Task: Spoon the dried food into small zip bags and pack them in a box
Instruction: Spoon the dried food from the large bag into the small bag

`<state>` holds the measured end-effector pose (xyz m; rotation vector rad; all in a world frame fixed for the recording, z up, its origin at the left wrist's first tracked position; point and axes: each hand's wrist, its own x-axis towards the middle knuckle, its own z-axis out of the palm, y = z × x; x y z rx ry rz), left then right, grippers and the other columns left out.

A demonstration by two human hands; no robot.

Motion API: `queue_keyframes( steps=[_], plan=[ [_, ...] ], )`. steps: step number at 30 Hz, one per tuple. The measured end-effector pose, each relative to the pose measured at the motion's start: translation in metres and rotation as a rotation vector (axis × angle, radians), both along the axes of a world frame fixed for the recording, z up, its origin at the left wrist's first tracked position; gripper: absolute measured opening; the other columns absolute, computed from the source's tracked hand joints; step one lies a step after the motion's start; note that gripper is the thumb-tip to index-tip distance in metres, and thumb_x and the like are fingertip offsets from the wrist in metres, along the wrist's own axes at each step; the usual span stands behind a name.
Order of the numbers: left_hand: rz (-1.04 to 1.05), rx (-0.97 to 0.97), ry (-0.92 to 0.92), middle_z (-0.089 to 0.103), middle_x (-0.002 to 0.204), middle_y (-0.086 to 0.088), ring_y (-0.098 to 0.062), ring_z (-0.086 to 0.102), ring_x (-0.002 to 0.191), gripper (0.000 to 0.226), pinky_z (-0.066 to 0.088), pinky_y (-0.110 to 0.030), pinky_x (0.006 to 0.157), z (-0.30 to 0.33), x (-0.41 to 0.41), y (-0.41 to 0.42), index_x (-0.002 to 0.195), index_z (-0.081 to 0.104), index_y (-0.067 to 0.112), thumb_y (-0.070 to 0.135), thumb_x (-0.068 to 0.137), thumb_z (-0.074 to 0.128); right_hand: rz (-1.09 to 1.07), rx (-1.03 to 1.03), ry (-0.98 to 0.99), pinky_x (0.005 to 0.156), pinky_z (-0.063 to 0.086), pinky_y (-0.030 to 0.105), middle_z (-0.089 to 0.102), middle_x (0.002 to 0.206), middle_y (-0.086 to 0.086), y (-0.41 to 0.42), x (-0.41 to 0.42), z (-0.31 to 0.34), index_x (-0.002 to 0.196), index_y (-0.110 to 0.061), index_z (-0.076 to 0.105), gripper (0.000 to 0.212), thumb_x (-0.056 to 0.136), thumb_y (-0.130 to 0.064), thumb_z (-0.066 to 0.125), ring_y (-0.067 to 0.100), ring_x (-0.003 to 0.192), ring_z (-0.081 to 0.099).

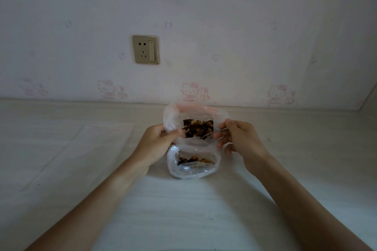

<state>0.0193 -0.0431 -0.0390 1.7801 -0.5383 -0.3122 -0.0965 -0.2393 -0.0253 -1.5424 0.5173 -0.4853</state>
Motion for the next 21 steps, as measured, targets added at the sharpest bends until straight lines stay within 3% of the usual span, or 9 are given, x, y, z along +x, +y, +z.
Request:
queue_keyframes(
  steps=[6,14,18,21],
  plan=[
    [0.025,-0.022,-0.006,0.078,0.095,-0.019,-0.044,0.072,0.098,0.03,0.054,-0.057,0.099,0.001,-0.001,0.001,0.094,0.082,0.021,0.045,0.099,0.066,-0.03,0.103,-0.007,0.041,0.041,0.028,0.076,0.078,0.013,0.001,-0.001,0.0,0.098,-0.002,0.065,0.032,0.111,-0.018,0.042,0.022,0.054,0.061],
    [0.024,0.031,-0.073,0.081,0.088,0.003,-0.015,0.078,0.086,0.039,0.056,-0.048,0.099,0.007,0.0,0.006,0.09,0.08,0.019,0.05,0.102,0.058,-0.039,0.133,-0.078,0.042,0.044,0.029,0.077,0.081,0.015,-0.005,-0.002,0.002,0.1,-0.002,0.065,0.033,0.112,-0.021,0.041,0.021,0.055,0.064],
    [0.051,0.314,-0.249,0.079,0.076,0.002,-0.01,0.074,0.074,0.068,0.057,-0.042,0.091,0.013,0.005,0.016,0.082,0.078,0.011,0.07,0.097,0.047,-0.058,0.127,-0.159,0.041,0.043,0.029,0.076,0.078,0.014,-0.009,-0.004,0.007,0.099,-0.002,0.065,0.032,0.111,-0.02,0.042,0.021,0.054,0.063],
    [-0.001,0.422,-0.295,0.076,0.067,0.004,-0.007,0.072,0.064,0.071,0.057,-0.035,0.085,0.017,0.004,0.025,0.071,0.076,0.012,0.071,0.096,0.047,-0.067,0.129,-0.224,0.04,0.042,0.029,0.075,0.075,0.014,-0.01,-0.007,0.014,0.097,-0.001,0.065,0.034,0.111,-0.021,0.041,0.022,0.054,0.062]
  ],
)
